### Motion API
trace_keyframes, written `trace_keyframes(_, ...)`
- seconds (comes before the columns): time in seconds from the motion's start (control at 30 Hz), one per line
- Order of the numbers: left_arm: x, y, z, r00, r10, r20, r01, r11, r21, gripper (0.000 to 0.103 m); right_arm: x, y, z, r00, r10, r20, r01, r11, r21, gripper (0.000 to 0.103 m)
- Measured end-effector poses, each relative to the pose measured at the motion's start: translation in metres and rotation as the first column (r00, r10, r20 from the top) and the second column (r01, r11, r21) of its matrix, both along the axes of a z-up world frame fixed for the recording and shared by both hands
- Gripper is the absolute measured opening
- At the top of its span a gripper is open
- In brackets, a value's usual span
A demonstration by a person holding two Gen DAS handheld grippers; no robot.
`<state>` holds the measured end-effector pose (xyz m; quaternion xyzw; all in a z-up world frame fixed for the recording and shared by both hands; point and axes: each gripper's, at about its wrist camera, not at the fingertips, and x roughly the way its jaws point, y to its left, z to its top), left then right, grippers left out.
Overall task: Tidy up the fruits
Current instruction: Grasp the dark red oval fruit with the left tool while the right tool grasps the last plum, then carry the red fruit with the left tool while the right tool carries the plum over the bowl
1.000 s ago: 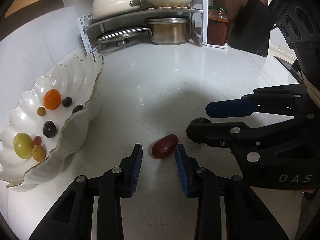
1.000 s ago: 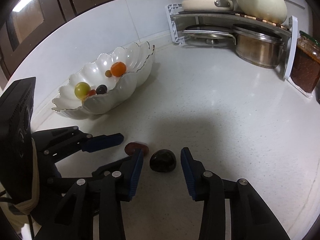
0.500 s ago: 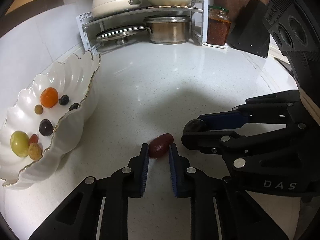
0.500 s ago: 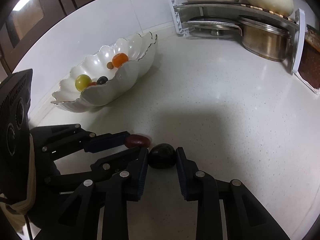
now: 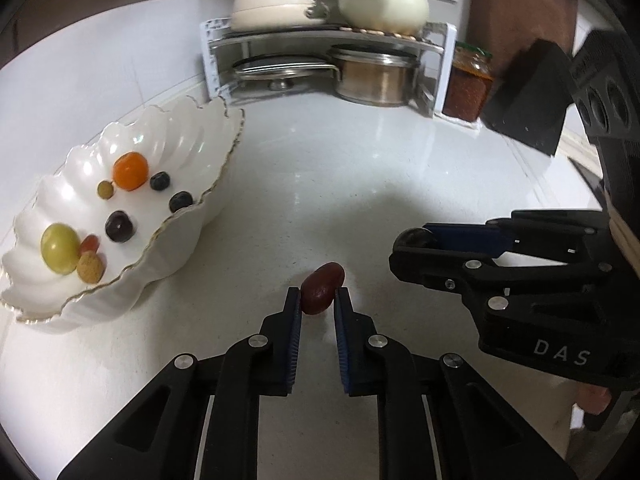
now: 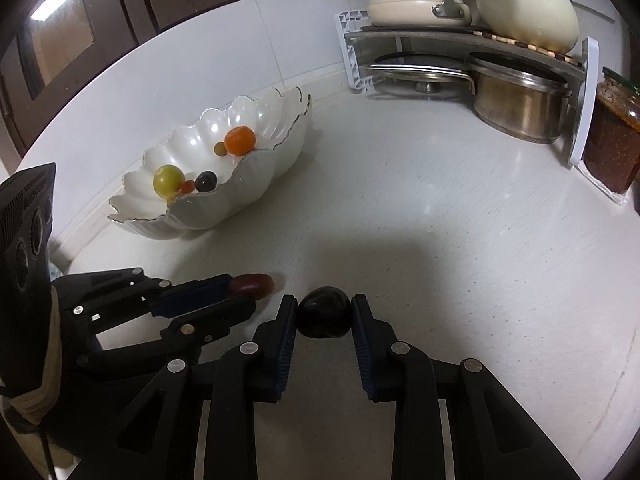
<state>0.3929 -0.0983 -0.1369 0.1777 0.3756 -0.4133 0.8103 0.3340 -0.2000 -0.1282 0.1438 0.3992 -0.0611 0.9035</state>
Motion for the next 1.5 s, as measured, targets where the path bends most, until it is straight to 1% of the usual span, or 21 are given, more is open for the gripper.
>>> trace_keyframes(0.37,-0.011,0.016,0.031,0.994,0.113,0.009,-0.112,0.992,-0.06,0.017,-0.01,0.001,0.024,0.999,0.025,0.046,-0.025,0.999,-0.02,0.029)
trace_keyframes(0.57,-0.015,0.031,0.052,0.982,0.187,0.006,-0.185,0.976,-0.119,0.017,-0.013,0.006,0.041,0.995,0.054,0.08,-0.052,0.998,-0.032,0.029)
trace_keyframes(0.77,-0.019,0.044,0.069,0.969,0.247,0.01,-0.243,0.957,-0.158,0.016,-0.013,0.013,0.06,0.989,0.086,0.12,-0.081,0.996,-0.048,0.029)
trace_keyframes(1.07,-0.021,0.062,0.093,0.942,0.334,0.018,-0.324,0.925,-0.198,0.016,-0.007,0.023,0.086,0.975,0.136,0.175,-0.126,0.99,-0.07,0.029)
trace_keyframes(1.27,-0.018,0.074,0.108,0.917,0.397,0.038,-0.38,0.898,-0.22,0.016,0.003,0.029,0.102,0.963,0.174,0.206,-0.159,0.983,-0.087,0.029)
trace_keyframes(1.5,-0.009,0.083,0.124,0.888,0.458,0.041,-0.436,0.867,-0.24,0.016,0.018,0.033,0.118,0.95,0.209,0.23,-0.19,0.976,-0.102,0.029)
